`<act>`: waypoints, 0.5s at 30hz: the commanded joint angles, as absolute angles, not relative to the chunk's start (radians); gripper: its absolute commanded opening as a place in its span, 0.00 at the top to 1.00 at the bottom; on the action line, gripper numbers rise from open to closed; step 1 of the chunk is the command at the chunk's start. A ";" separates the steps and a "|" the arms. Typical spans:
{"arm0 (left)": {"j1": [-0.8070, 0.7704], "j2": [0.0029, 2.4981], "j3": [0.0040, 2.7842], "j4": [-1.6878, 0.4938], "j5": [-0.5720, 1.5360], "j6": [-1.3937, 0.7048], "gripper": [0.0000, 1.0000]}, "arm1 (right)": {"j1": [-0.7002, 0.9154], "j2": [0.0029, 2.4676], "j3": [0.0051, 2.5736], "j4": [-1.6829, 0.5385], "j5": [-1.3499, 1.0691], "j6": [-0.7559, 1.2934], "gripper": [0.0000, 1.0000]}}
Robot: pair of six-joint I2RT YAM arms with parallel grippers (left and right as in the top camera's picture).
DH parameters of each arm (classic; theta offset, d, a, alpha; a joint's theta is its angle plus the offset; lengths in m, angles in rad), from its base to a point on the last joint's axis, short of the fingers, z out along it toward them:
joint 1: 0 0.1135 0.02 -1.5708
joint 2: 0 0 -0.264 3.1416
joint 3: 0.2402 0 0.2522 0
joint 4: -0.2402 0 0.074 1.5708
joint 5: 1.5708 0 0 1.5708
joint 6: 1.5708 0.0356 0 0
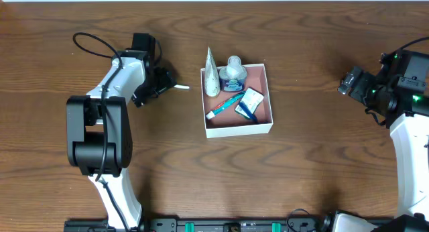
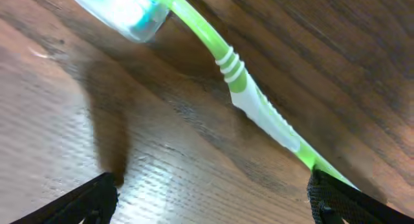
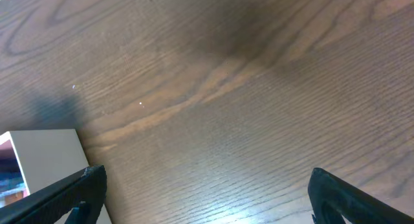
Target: Pack container
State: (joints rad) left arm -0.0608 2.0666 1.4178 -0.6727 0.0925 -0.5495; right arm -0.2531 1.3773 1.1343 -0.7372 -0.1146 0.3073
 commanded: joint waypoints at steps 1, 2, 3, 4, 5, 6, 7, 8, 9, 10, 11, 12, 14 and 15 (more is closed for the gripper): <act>-0.062 2.091 1.424 -0.645 0.168 -0.544 0.06 | -0.260 1.380 1.144 -0.737 -0.109 0.318 0.01; -0.062 2.091 1.425 -0.635 0.179 -0.546 0.06 | -0.260 1.380 1.144 -0.737 -0.109 0.318 0.01; -0.062 2.091 1.425 -0.623 0.184 -0.558 0.06 | -0.260 1.380 1.144 -0.737 -0.109 0.318 0.01; -0.062 2.091 1.425 -0.614 0.184 -0.566 0.06 | -0.260 1.380 1.144 -0.737 -0.109 0.318 0.01; -0.062 2.091 1.425 -0.605 0.184 -0.575 0.06 | -0.260 1.380 1.144 -0.737 -0.109 0.318 0.01; -0.062 2.091 1.425 -0.598 0.184 -0.579 0.06 | -0.260 1.380 1.144 -0.737 -0.109 0.318 0.01; -0.062 2.091 1.425 -0.591 0.184 -0.578 0.06 | -0.260 1.380 1.144 -0.737 -0.109 0.318 0.01; -0.062 2.091 1.425 -0.587 0.183 -0.578 0.06 | -0.260 1.380 1.144 -0.737 -0.109 0.318 0.01; -0.062 2.091 1.425 -0.580 0.183 -0.578 0.06 | -0.260 1.380 1.144 -0.737 -0.109 0.318 0.01; -0.062 2.091 1.425 -0.577 0.182 -0.578 0.06 | -0.260 1.380 1.144 -0.737 -0.109 0.318 0.01; -0.062 2.091 1.425 -0.574 0.175 -0.578 0.06 | -0.260 1.380 1.144 -0.737 -0.109 0.318 0.01; -0.062 2.091 1.425 -0.574 0.168 -0.578 0.06 | -0.260 1.380 1.144 -0.737 -0.109 0.318 0.01; -0.062 2.091 1.425 -0.575 0.165 -0.578 0.06 | -0.260 1.380 1.144 -0.737 -0.109 0.318 0.01; -0.062 2.092 1.425 -0.578 0.165 -0.578 0.06 | -0.260 1.380 1.144 -0.737 -0.109 0.318 0.01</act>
